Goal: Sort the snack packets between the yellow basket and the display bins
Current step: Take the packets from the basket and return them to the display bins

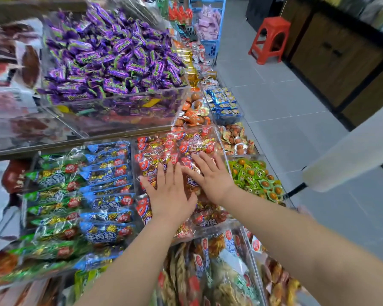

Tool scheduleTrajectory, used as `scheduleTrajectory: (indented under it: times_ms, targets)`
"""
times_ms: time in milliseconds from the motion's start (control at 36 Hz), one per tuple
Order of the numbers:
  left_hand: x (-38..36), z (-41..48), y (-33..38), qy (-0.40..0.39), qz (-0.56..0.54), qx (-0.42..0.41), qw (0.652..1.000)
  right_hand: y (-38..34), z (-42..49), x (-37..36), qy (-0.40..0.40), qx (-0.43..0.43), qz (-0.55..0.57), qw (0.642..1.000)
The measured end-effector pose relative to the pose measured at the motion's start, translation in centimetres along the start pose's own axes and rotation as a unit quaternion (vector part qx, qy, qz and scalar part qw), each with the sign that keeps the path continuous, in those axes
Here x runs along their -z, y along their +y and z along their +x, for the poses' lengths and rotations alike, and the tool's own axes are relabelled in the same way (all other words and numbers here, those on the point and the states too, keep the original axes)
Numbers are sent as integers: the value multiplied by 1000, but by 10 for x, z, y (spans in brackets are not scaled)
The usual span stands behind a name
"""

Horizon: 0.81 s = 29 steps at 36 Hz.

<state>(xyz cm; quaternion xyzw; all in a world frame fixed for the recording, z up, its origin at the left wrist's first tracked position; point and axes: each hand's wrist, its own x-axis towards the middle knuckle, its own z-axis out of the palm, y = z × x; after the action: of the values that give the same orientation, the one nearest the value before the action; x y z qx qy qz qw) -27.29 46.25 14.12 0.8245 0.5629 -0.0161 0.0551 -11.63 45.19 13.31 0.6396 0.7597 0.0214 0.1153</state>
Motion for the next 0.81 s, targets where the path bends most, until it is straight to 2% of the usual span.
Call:
scheduleTrajectory:
  times_ms: [139, 250, 306, 389, 472, 556, 611, 694, 750, 806]
  targets:
    - [-6, -3, 4, 26, 11, 6, 1000, 0, -8, -2, -18, 17, 20, 999]
    - [-5, 0, 8, 9, 22, 14, 1000, 0, -7, 6, -47, 18, 40, 998]
    - [-2, -1, 7, 7, -2, 12, 1000, 0, -12, 11, -33, 20, 72, 997]
    - [6, -6, 0, 40, -134, -9, 990, 1, -28, 20, 23, 21, 148, 989]
    - [20, -22, -7, 106, -313, -22, 944, -7, -51, 26, 87, -26, 267, 960]
    - [31, -48, -15, 148, -392, -40, 907, -25, -77, 26, 124, -122, 386, 906]
    - [35, -71, -19, 118, -451, -53, 883, -42, -97, 23, 134, -196, 476, 847]
    - [32, -102, -18, -24, -555, -37, 831, -71, -132, 9, 158, -298, 619, 709]
    - [24, -119, -16, -127, -596, 2, 793, -89, -158, -9, 150, -361, 653, 648]
    - [13, -136, -15, -211, -610, 56, 762, -110, -187, -31, 128, -432, 687, 571]
